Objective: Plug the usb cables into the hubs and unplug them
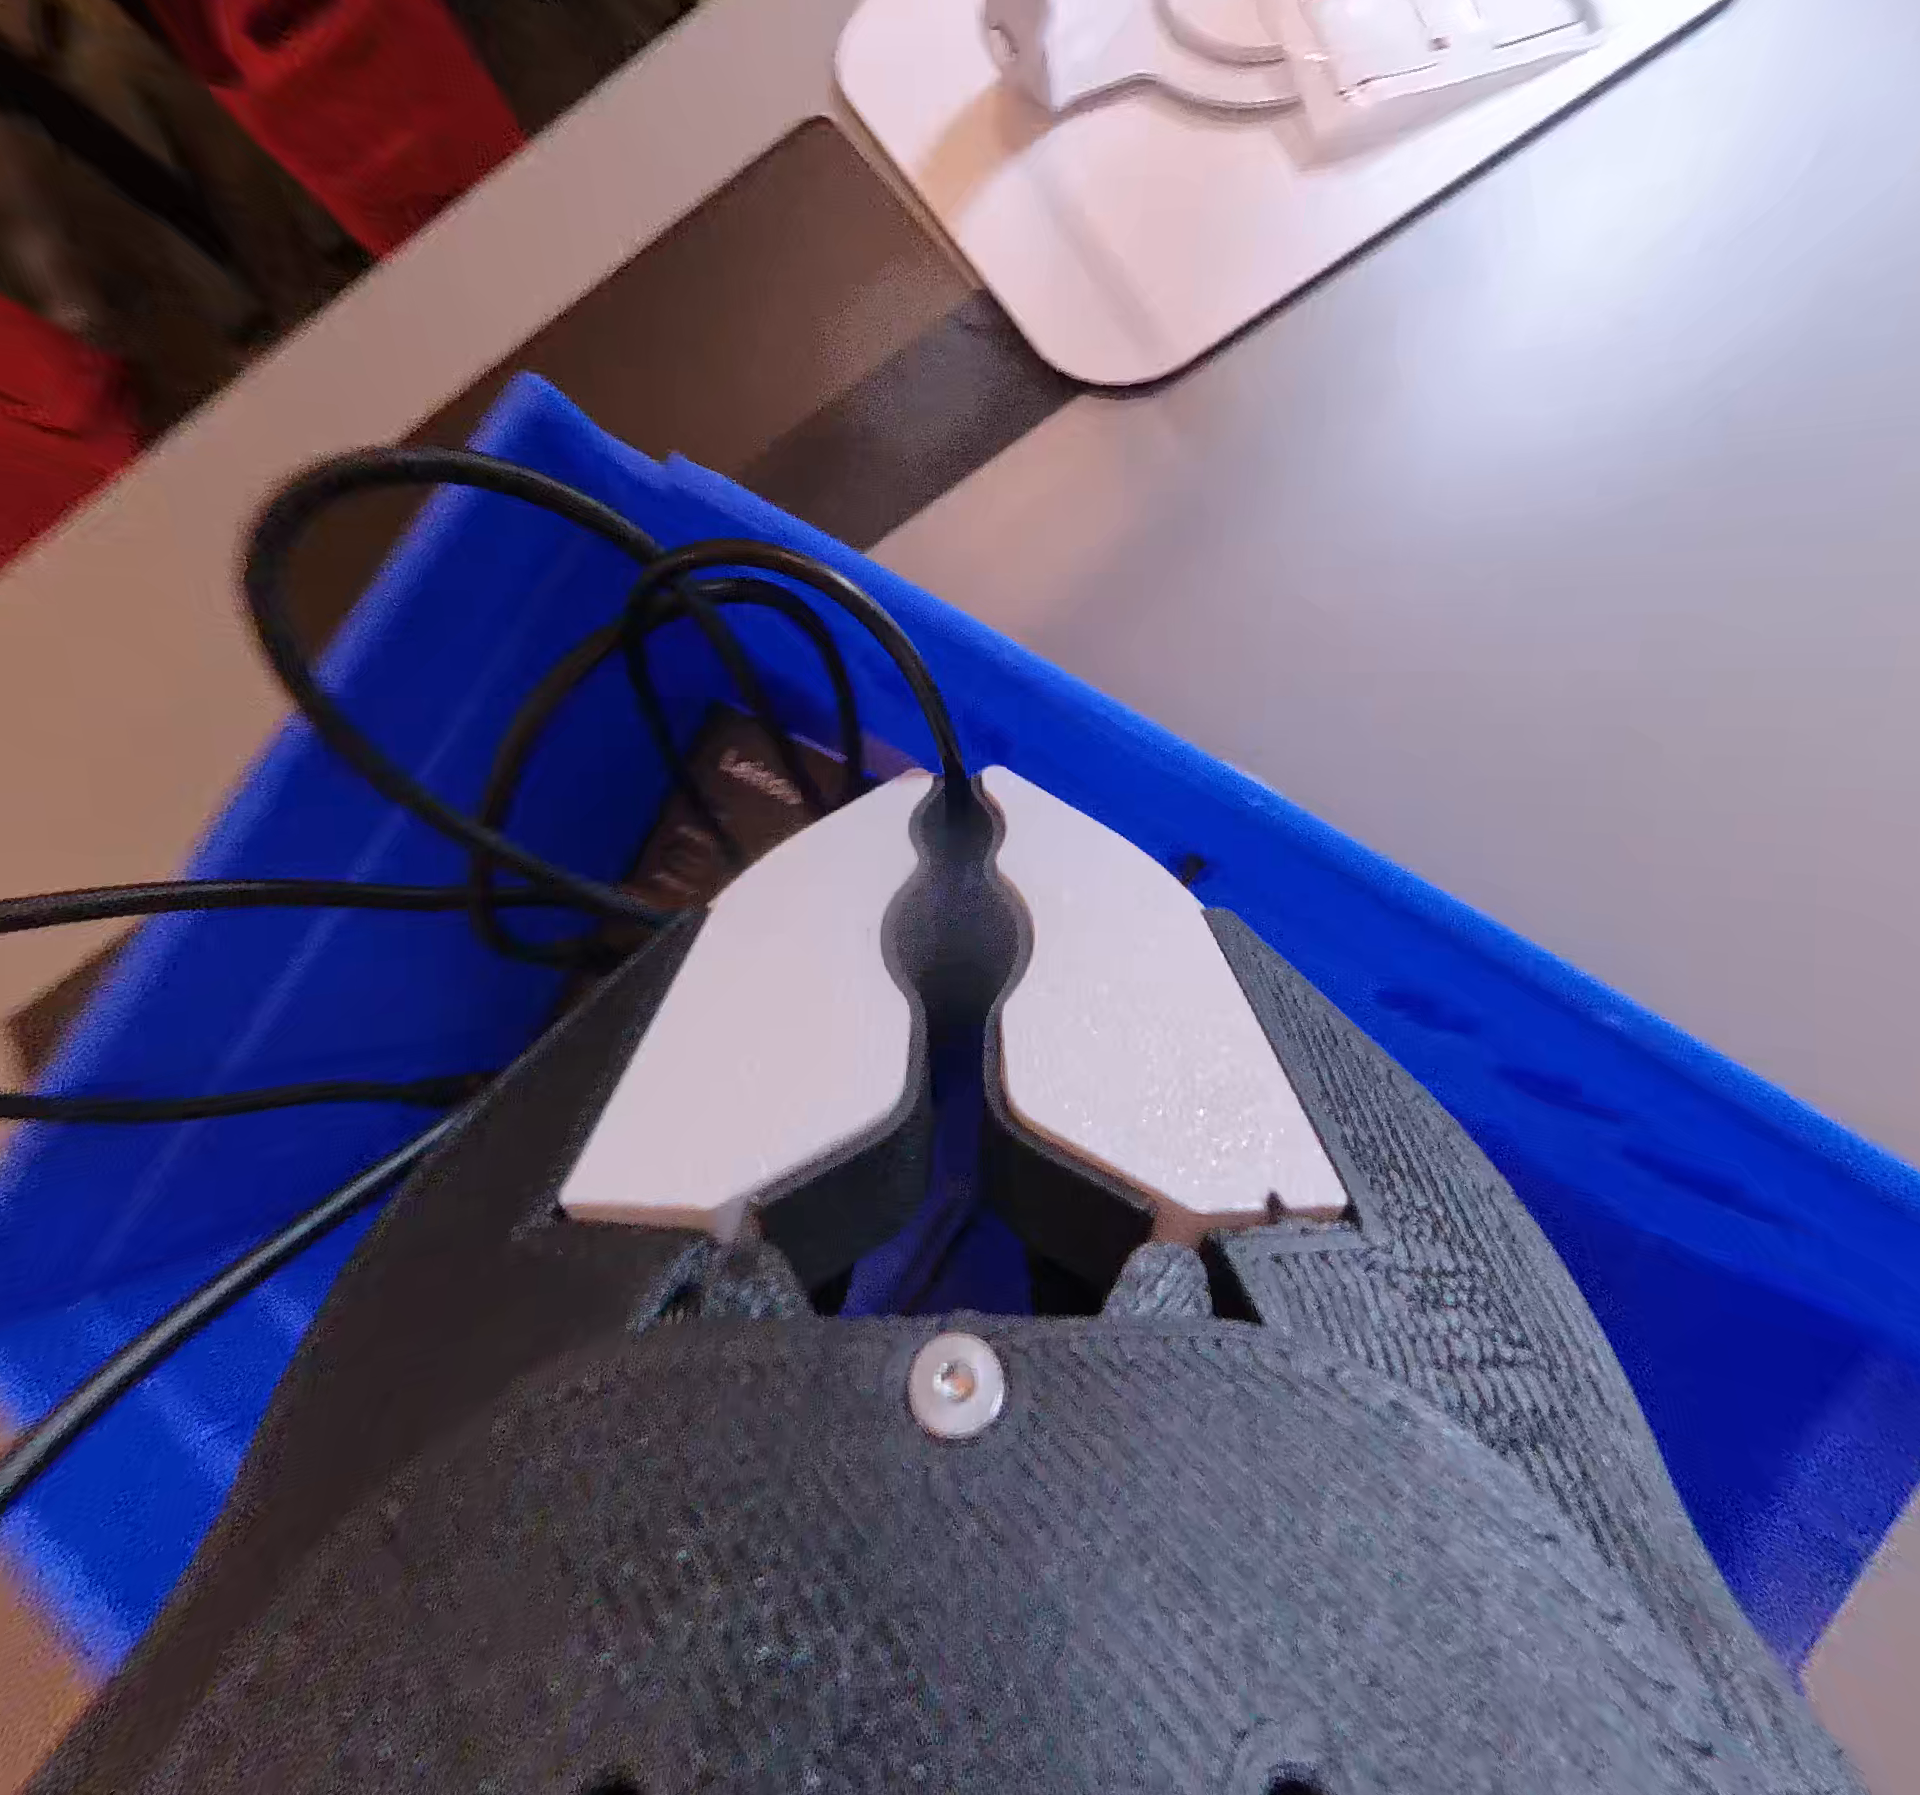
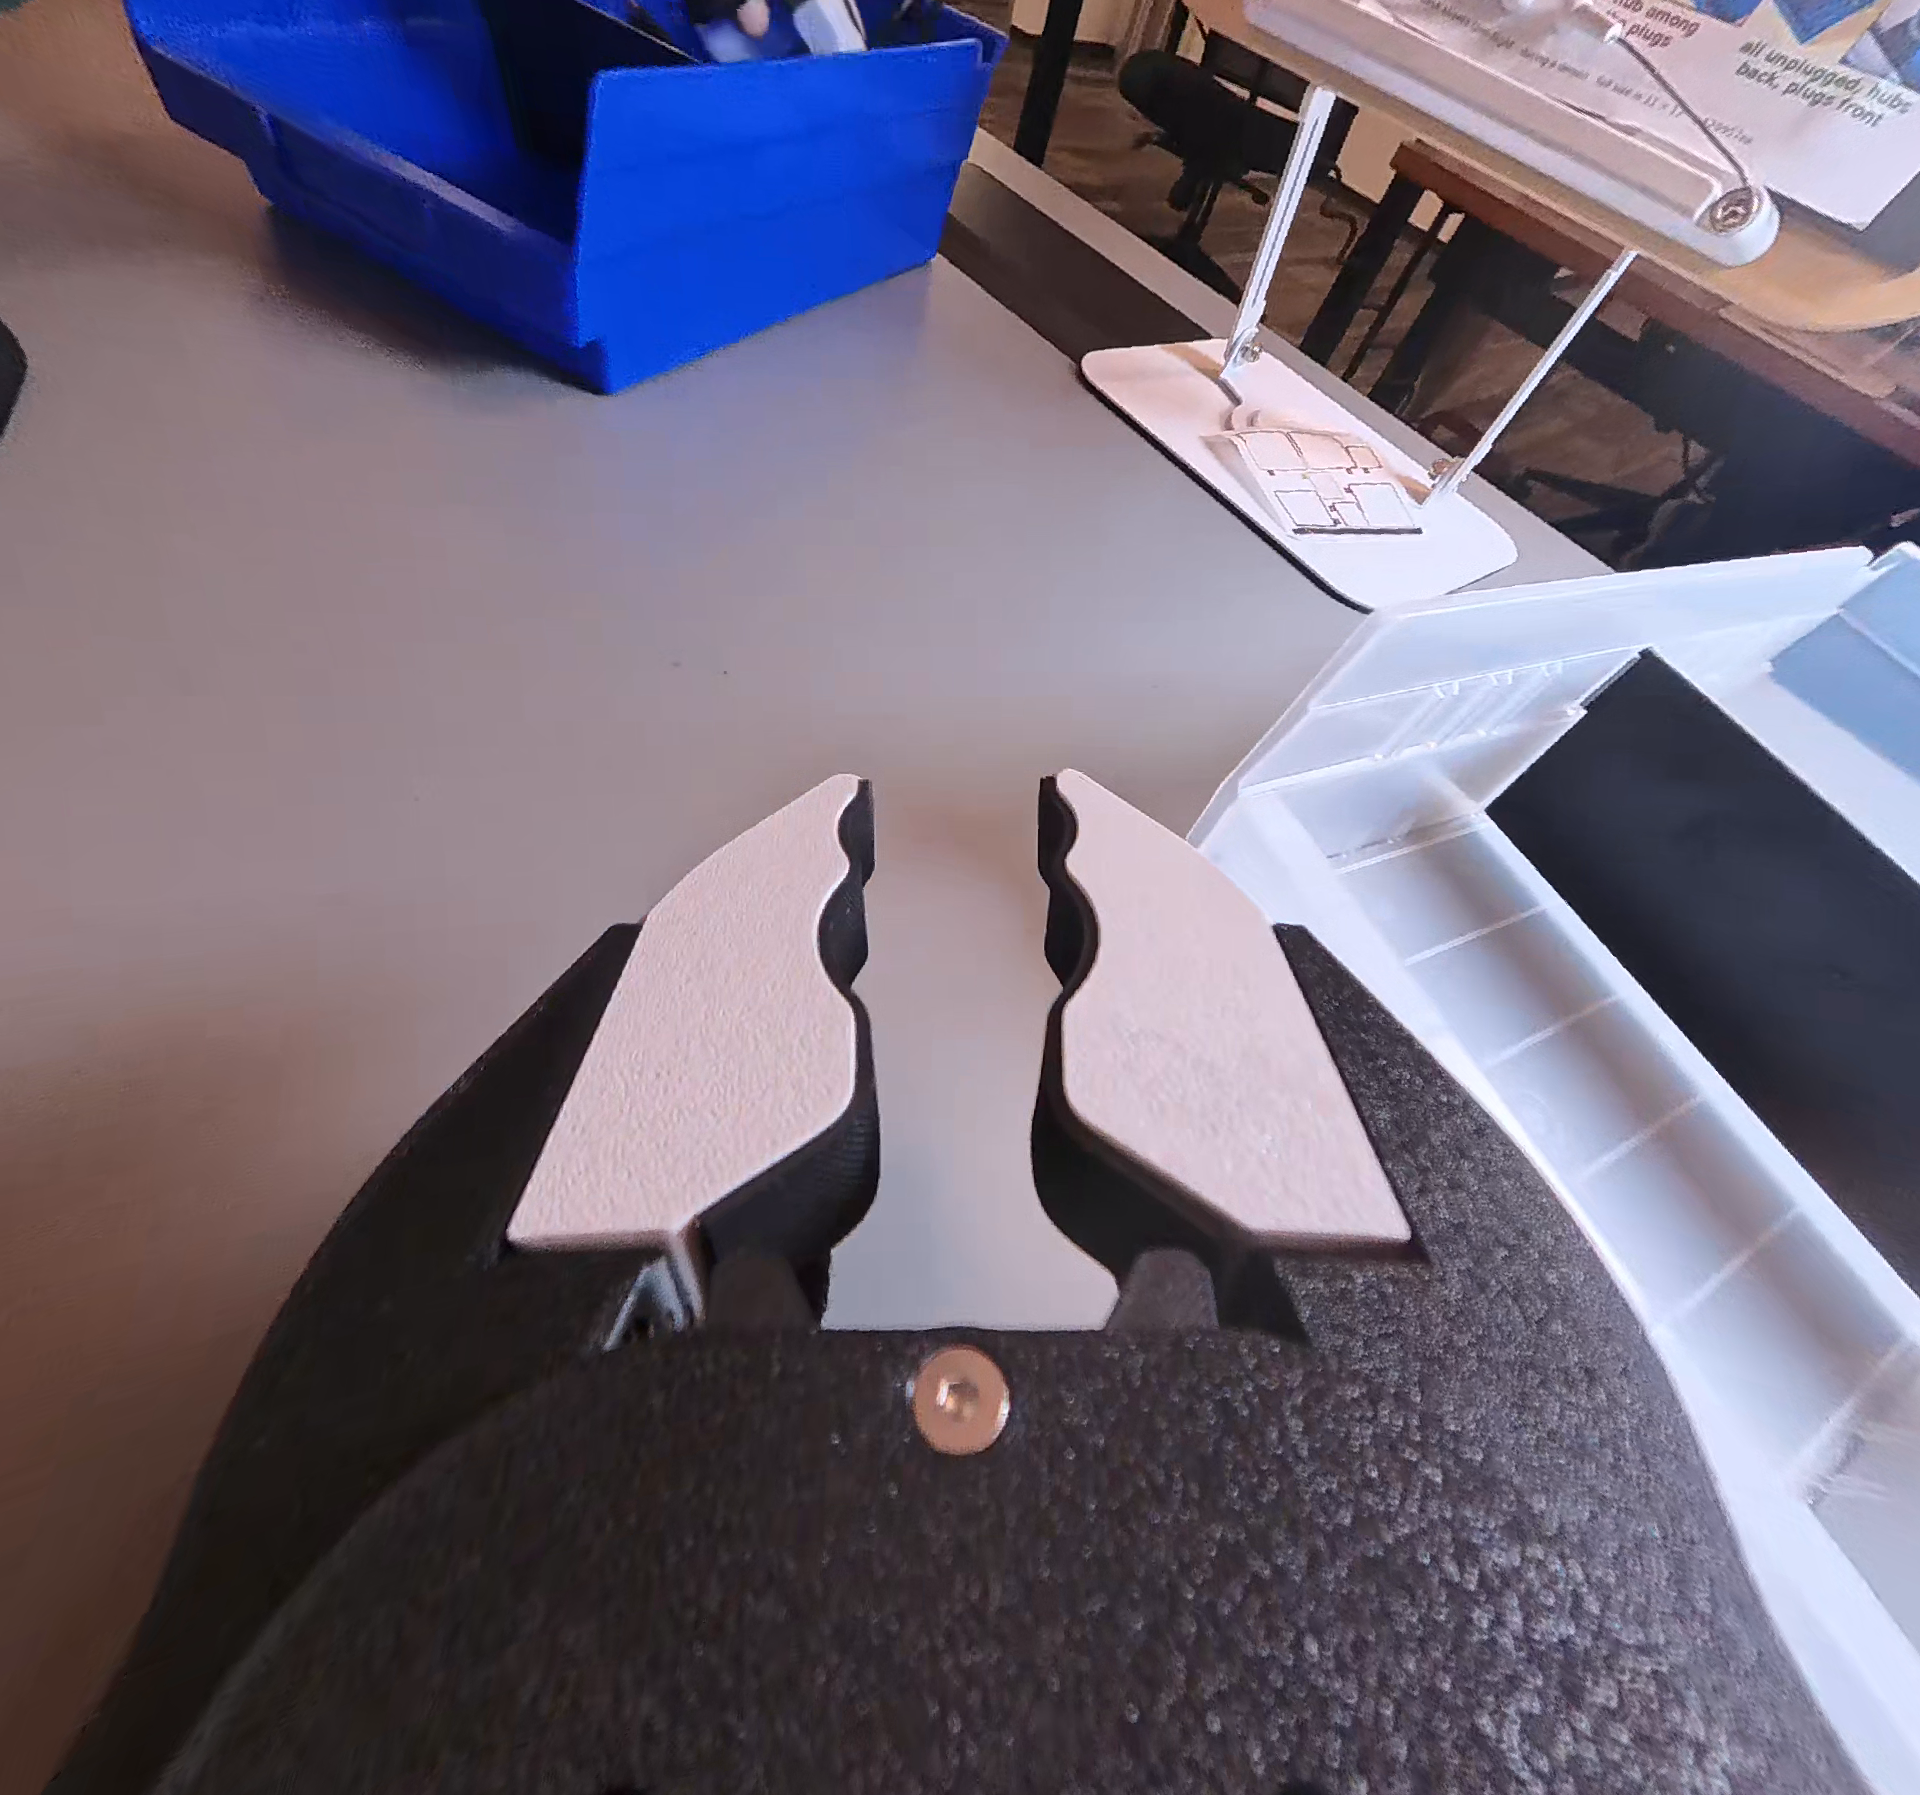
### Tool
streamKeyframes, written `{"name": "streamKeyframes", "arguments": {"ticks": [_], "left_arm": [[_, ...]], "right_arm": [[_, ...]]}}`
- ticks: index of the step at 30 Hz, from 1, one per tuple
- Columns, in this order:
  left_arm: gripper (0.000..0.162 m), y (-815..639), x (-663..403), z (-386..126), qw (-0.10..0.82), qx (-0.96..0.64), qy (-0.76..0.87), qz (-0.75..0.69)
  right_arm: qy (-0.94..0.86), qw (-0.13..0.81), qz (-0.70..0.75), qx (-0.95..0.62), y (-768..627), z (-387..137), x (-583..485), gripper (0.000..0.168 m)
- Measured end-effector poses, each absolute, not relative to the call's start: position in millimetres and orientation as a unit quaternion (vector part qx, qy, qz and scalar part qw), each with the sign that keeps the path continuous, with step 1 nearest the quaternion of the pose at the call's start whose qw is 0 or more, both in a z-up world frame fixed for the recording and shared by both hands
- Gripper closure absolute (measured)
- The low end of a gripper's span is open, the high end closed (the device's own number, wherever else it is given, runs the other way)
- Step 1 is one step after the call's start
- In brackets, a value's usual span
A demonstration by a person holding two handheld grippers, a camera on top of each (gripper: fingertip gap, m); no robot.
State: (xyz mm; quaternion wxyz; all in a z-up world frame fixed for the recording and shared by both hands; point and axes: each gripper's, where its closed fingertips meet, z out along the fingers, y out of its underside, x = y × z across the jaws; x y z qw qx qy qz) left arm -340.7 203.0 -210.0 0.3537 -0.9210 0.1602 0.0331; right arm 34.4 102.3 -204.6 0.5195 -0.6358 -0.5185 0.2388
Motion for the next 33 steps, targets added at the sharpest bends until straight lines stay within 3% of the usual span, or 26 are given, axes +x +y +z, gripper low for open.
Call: {"name": "streamKeyframes", "arguments": {"ticks": [3,10,17,23,28,30,33], "left_arm": [[0.158,203,-350,-175,0.393,-0.904,0.159,0.056],[0.159,178,-346,-26,0.554,-0.816,0.156,0.053],[0.159,132,-281,88,0.641,-0.731,0.232,0.034],[0.159,84,-168,102,0.660,-0.672,0.334,-0.027],[0.159,44,-78,80,0.664,-0.632,0.384,-0.115],[0.159,34,-52,66,0.659,-0.623,0.397,-0.144],[0.160,20,-28,54,0.655,-0.609,0.406,-0.187]], "right_arm": [[-0.508,0.521,0.255,-0.637,103,-201,37,0.140],[-0.495,0.533,0.269,-0.631,101,-191,35,0.142],[-0.503,0.541,0.285,-0.611,89,-172,18,0.139],[-0.469,0.554,0.367,-0.582,69,-113,-16,0.107],[-0.416,0.562,0.444,-0.560,59,-91,-42,0.094],[-0.409,0.597,0.441,-0.530,51,-80,-45,0.100],[-0.405,0.675,0.404,-0.466,40,-62,-32,0.151]]}}
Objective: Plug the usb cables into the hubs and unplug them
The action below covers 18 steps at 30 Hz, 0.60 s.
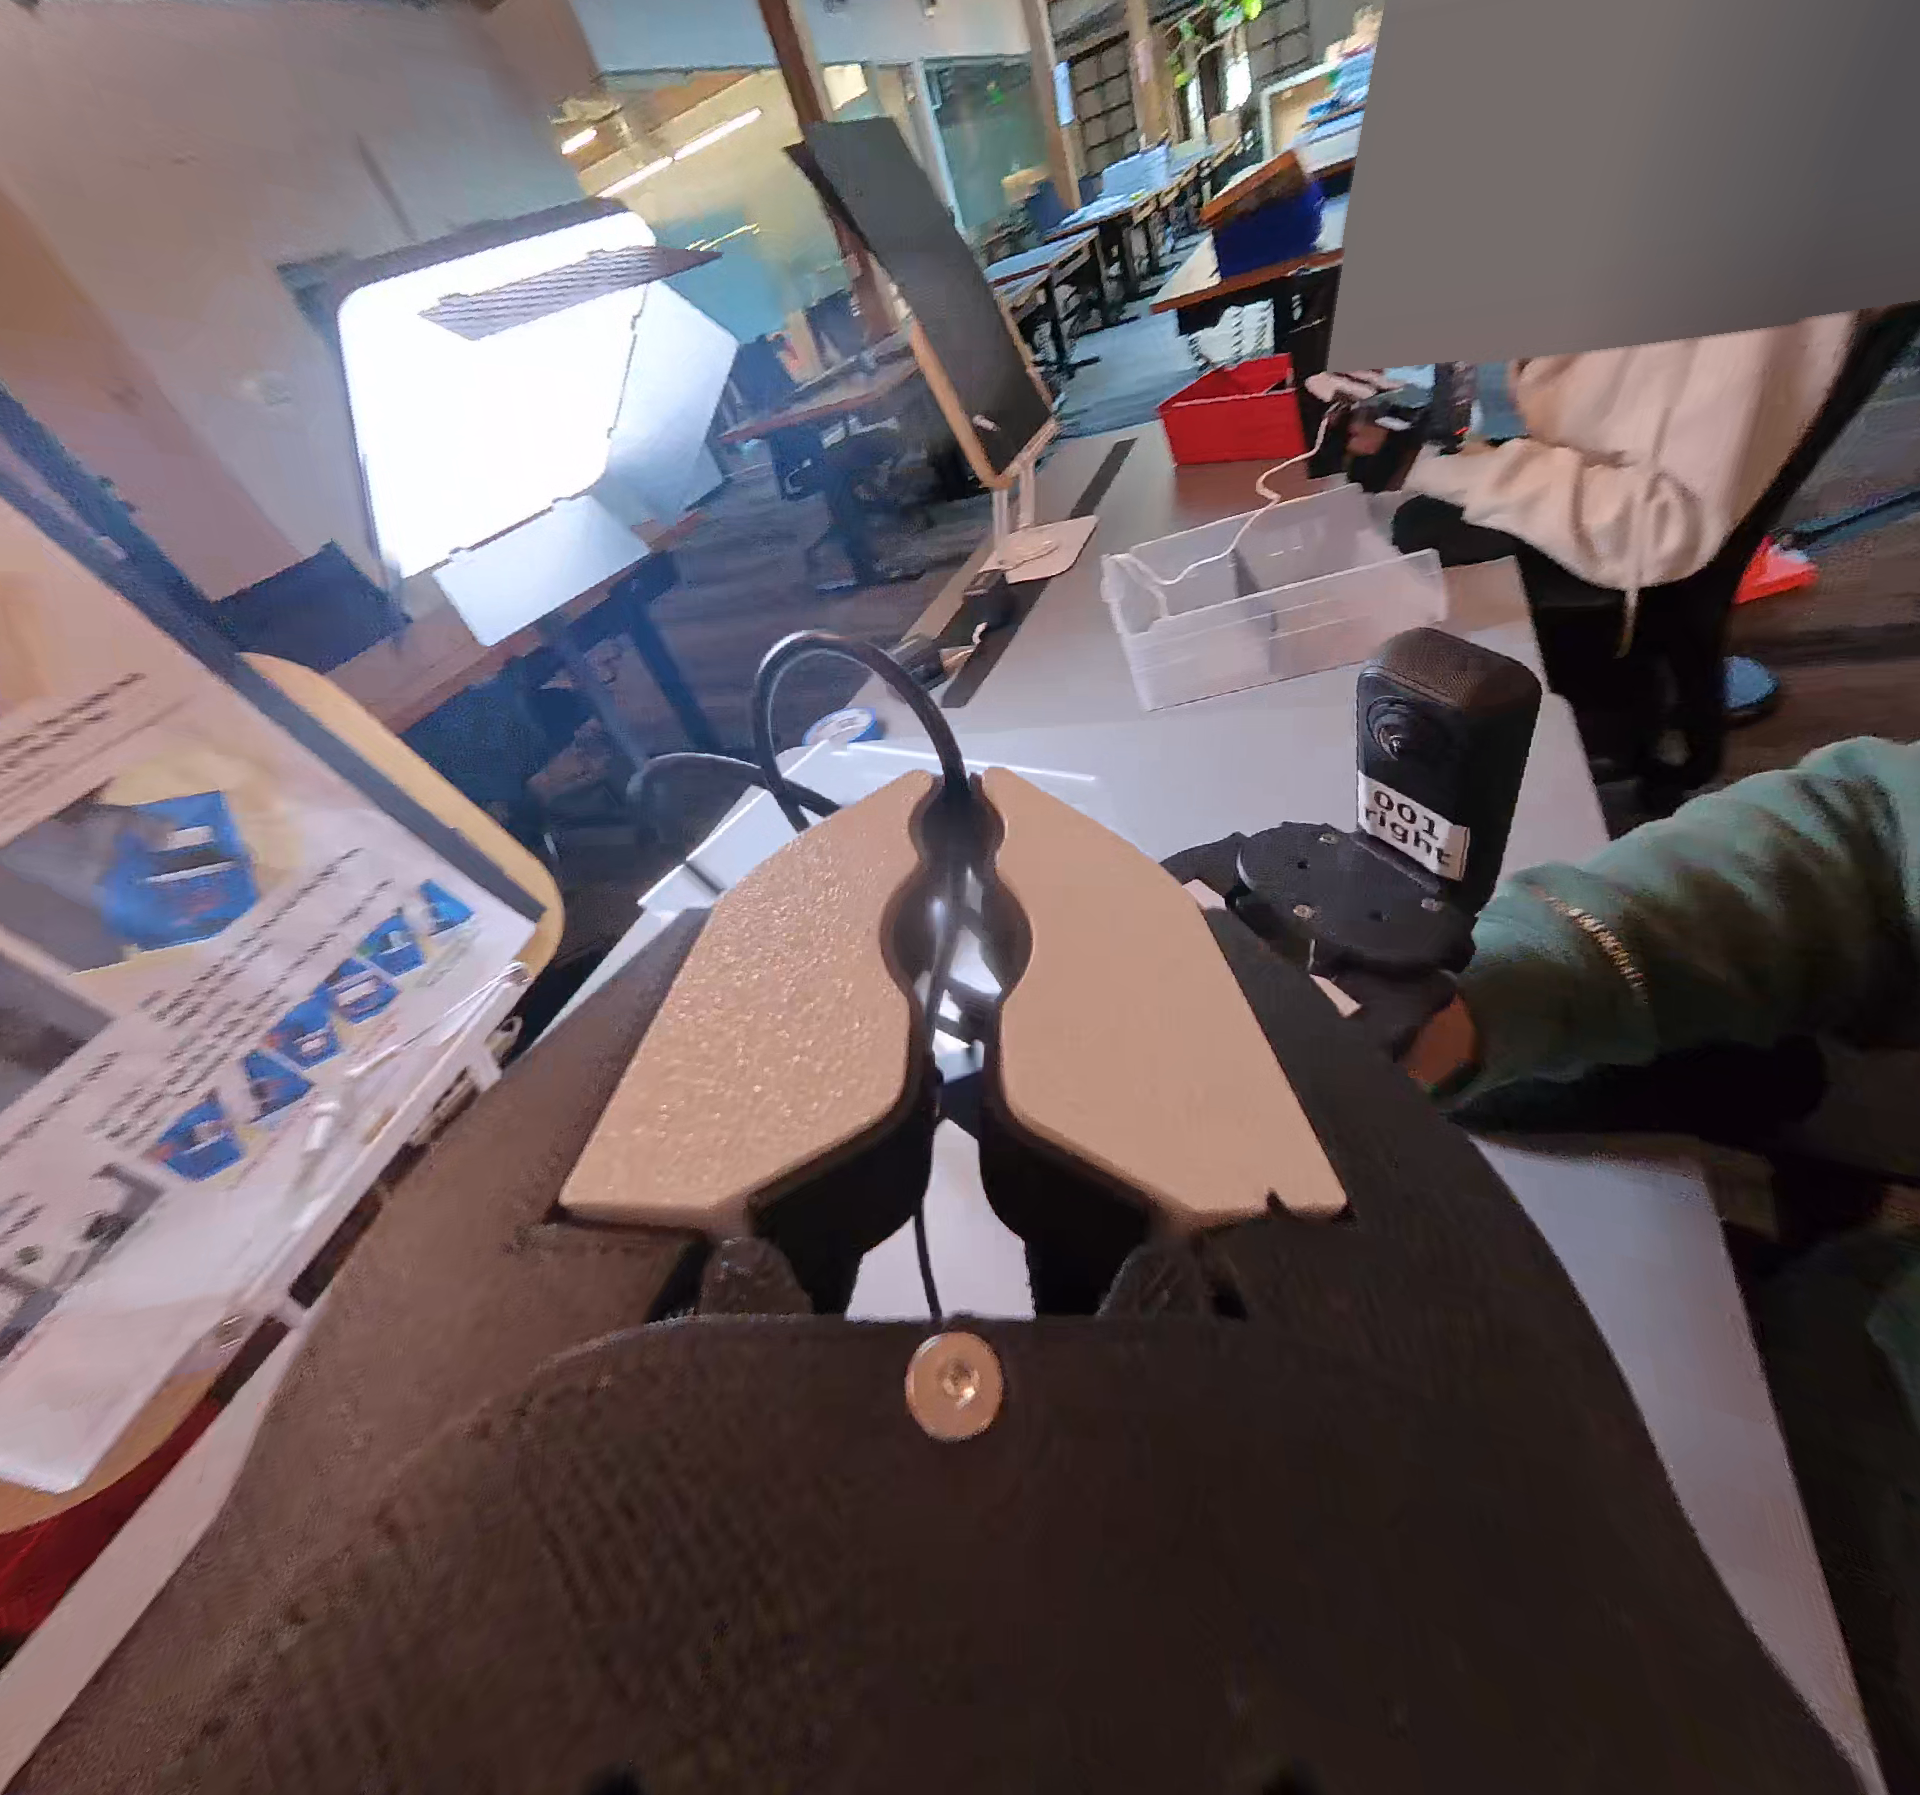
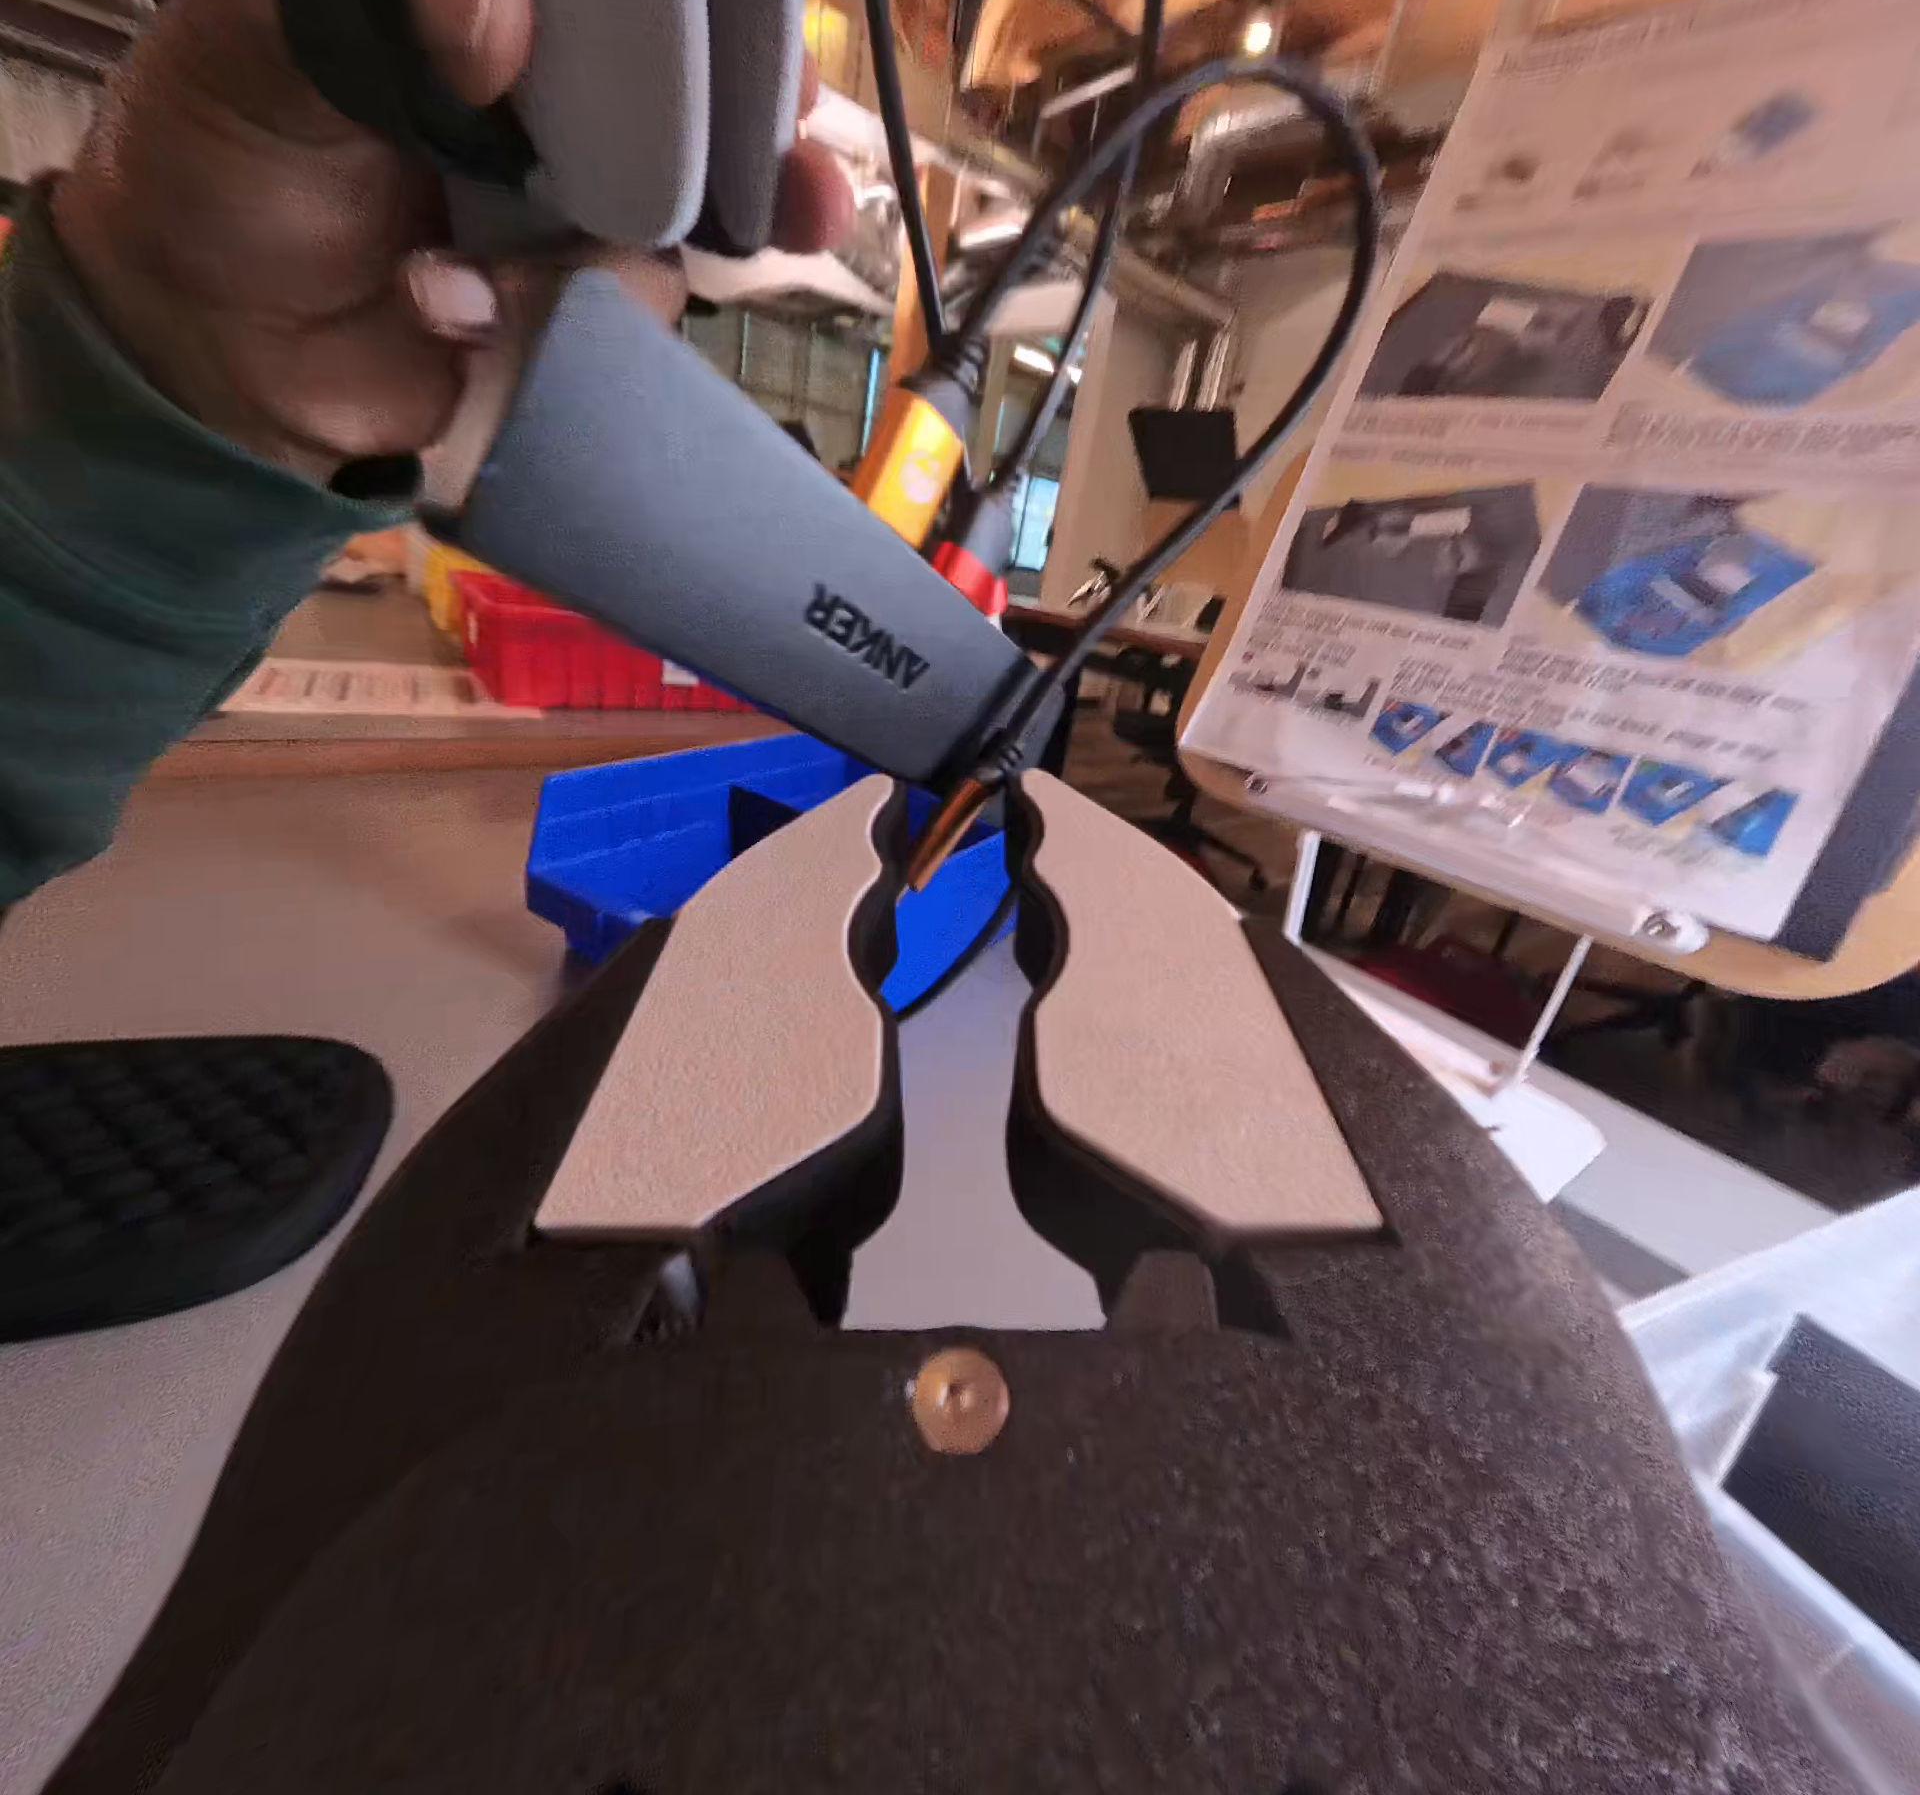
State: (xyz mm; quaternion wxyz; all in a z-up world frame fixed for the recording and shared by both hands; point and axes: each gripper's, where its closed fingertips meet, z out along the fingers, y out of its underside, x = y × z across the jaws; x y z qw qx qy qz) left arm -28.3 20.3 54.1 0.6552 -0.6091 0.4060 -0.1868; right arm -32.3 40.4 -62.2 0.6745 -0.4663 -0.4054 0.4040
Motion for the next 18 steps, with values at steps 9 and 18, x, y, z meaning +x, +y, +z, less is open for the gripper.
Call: {"name": "streamKeyframes", "arguments": {"ticks": [9,18], "left_arm": [[0.159,25,-26,64,0.676,-0.600,0.359,-0.233],[0.159,35,-8,54,0.679,-0.598,0.319,-0.281]], "right_arm": [[-0.464,0.707,0.323,-0.424,28,-73,-28,0.112],[-0.364,0.760,0.278,-0.460,51,-49,-18,0.156]]}}
